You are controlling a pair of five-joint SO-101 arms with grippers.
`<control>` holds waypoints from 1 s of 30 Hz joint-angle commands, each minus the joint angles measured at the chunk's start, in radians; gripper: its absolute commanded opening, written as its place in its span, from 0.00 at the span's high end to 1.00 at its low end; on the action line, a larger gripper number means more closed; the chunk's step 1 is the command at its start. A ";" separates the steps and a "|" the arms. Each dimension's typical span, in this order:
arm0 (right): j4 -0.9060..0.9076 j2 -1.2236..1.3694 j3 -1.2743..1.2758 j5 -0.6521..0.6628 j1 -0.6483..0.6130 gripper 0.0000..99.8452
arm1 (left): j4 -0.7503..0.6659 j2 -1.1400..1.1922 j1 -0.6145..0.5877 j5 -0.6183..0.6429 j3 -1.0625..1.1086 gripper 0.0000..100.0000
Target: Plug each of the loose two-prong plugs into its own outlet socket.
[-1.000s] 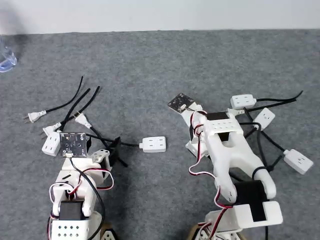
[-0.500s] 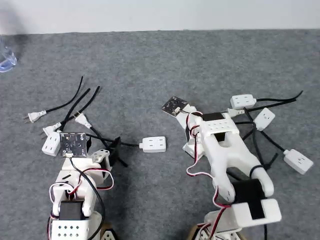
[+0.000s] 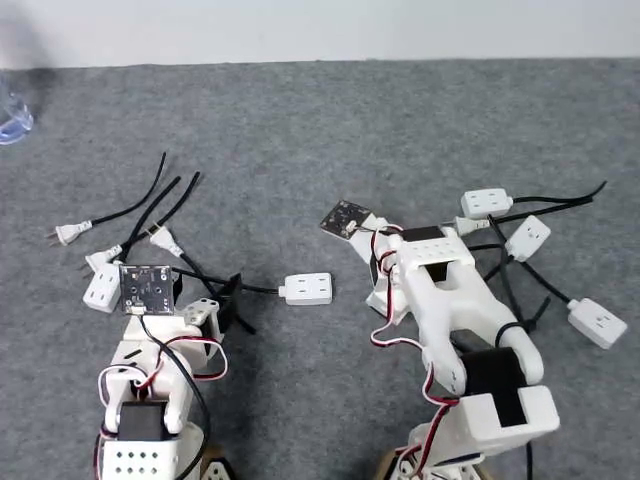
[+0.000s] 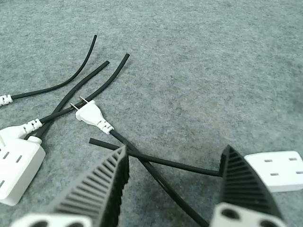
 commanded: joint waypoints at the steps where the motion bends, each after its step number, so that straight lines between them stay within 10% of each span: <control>1: -0.012 0.002 -0.064 0.020 -0.010 0.81 | -0.029 -0.008 0.006 -0.009 -0.008 0.71; 6: -0.018 0.007 -0.066 0.080 -0.004 0.99 | -0.029 -0.008 0.006 -0.009 -0.008 0.71; 14: 0.015 -0.005 -0.069 0.091 -0.002 0.99 | -0.029 -0.008 0.006 -0.009 -0.008 0.71; 21: 0.383 -0.191 -0.210 0.236 -0.031 0.99 | -0.048 -0.008 0.097 0.008 -0.008 0.71; 30: 0.628 -0.407 -0.327 0.239 -0.254 0.99 | -0.206 -0.008 0.244 0.281 -0.008 0.71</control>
